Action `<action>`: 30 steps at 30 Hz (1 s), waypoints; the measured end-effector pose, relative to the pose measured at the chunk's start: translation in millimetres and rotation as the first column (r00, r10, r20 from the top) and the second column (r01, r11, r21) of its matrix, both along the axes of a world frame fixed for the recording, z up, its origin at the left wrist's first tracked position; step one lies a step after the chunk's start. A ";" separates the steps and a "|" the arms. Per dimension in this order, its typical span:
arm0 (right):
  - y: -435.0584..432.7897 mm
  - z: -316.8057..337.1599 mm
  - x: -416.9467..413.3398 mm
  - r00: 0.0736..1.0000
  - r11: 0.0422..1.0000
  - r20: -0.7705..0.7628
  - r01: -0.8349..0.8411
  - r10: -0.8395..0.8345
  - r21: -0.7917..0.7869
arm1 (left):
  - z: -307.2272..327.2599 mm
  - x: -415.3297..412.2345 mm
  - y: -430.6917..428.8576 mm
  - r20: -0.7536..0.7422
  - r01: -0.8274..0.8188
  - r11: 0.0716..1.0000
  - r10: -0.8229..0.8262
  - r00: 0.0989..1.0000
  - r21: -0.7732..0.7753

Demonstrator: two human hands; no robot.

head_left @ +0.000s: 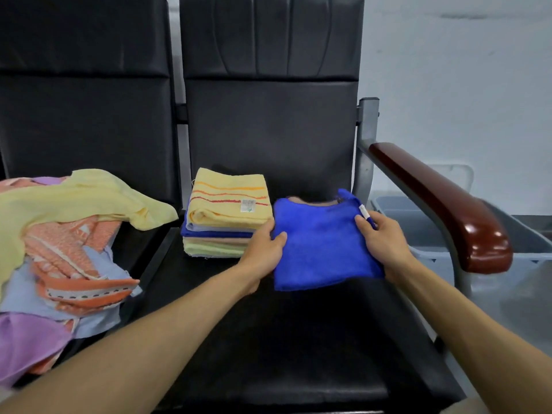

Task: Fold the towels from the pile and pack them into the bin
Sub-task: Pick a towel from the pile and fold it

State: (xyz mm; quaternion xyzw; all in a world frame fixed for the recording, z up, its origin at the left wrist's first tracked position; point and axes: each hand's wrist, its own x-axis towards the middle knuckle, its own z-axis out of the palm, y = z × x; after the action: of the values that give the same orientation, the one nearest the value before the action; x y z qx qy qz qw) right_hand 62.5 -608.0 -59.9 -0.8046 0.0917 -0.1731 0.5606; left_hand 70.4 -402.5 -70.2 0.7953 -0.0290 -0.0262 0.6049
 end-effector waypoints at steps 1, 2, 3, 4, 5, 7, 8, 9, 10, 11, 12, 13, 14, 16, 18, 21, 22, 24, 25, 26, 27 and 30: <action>-3.2 -0.6 8.0 1.000 0.999 0.017 0.027 -0.026 -0.031 | 5.9 11.7 -4.8 0.049 -0.019 0.997 0.016 0.999 0.072; -5.0 -1.3 15.3 0.998 0.996 0.035 0.046 -0.043 -0.082 | 9.9 21.8 -8.4 0.091 -0.052 0.990 0.040 0.995 0.129; -6.3 -0.9 22.3 0.998 0.989 0.046 0.055 -0.049 -0.135 | 14.3 30.6 -12.1 0.124 -0.085 0.983 0.065 0.990 0.163; -9.4 -0.3 32.3 0.997 0.983 0.053 0.062 -0.053 -0.175 | 17.0 41.9 -17.5 0.151 -0.109 0.977 0.082 0.985 0.183; -11.9 0.4 41.4 0.997 0.978 0.058 0.065 -0.054 -0.199 | 18.3 52.3 -23.0 0.171 -0.124 0.972 0.090 0.981 0.201; -17.7 1.2 64.1 0.996 0.974 0.069 0.071 -0.057 -0.213 | 17.7 74.3 -35.0 0.197 -0.147 0.958 0.099 0.975 0.247; -20.2 1.4 73.6 0.996 0.974 0.063 0.077 -0.065 -0.212 | 15.9 82.6 -40.0 0.199 -0.158 0.949 0.105 0.974 0.272; -22.9 -0.4 84.8 0.996 0.974 0.050 0.087 -0.078 -0.208 | 11.9 93.4 -45.9 0.191 -0.167 0.941 0.113 0.975 0.295; -25.1 -3.7 93.6 0.996 0.972 0.031 0.094 -0.089 -0.214 | 6.4 101.4 -50.7 0.176 -0.175 0.933 0.124 0.976 0.314; -26.8 -8.8 100.0 0.995 0.968 0.009 0.095 -0.095 -0.234 | 1.0 106.8 -54.4 0.159 -0.183 0.926 0.136 0.978 0.331; -28.9 -17.0 107.1 0.994 0.961 -0.019 0.098 -0.106 -0.260 | -6.2 111.8 -58.4 0.147 -0.187 0.918 0.143 0.979 0.351; -30.2 -26.5 111.5 0.991 0.953 -0.051 0.101 -0.121 -0.285 | -13.7 114.3 -61.3 0.132 -0.184 0.910 0.144 0.981 0.371; -29.6 -35.6 113.3 0.987 0.951 -0.086 0.105 -0.135 -0.290 | -20.9 115.7 -62.6 0.113 -0.173 0.906 0.139 0.984 0.387; -28.1 -51.1 114.3 0.982 0.959 -0.121 0.112 -0.148 -0.260 | -34.8 118.5 -65.2 0.086 -0.150 0.904 0.126 0.988 0.399; -26.6 -53.5 113.3 0.985 0.954 -0.100 0.109 -0.142 -0.281 | -40.3 118.4 -65.1 0.112 -0.133 0.897 0.094 0.989 0.421; -27.4 -46.0 110.3 0.984 0.933 -0.108 0.096 -0.141 -0.348 | -37.2 112.0 -60.6 0.108 -0.096 0.909 0.056 0.993 0.406; -26.3 -41.8 105.5 0.983 0.923 -0.112 0.093 -0.145 -0.374 | -34.2 107.5 -57.0 0.103 -0.077 0.914 0.039 0.994 0.398; -22.9 -35.8 94.9 0.985 0.881 -0.082 0.097 -0.151 -0.463 | -28.5 96.9 -49.7 0.097 -0.020 0.912 -0.021 0.995 0.410; -20.0 -32.4 87.7 0.987 0.847 -0.047 0.107 -0.153 -0.520 | -24.0 88.5 -44.4 0.089 0.018 0.904 -0.062 0.994 0.428; -15.8 -28.5 80.7 0.988 0.810 -0.016 0.117 -0.154 -0.574 | -20.3 79.8 -38.4 0.081 0.059 0.887 -0.108 0.991 0.458; -9.8 -23.7 73.3 0.989 0.775 0.008 0.122 -0.149 -0.620 | -15.8 69.2 -30.4 0.069 0.097 0.859 -0.152 0.986 0.502; 19.6 -8.3 50.5 0.998 0.743 0.004 0.048 -0.061 -0.667 | -3.7 38.2 2.0 0.042 0.179 0.788 -0.251 0.967 0.588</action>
State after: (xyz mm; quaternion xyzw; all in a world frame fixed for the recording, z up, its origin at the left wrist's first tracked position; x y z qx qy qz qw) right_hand 113.1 -588.4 -68.2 -0.9502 0.0523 -0.2037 0.2301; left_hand 108.6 -400.5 -73.8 0.9331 -0.1459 -0.0555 0.3240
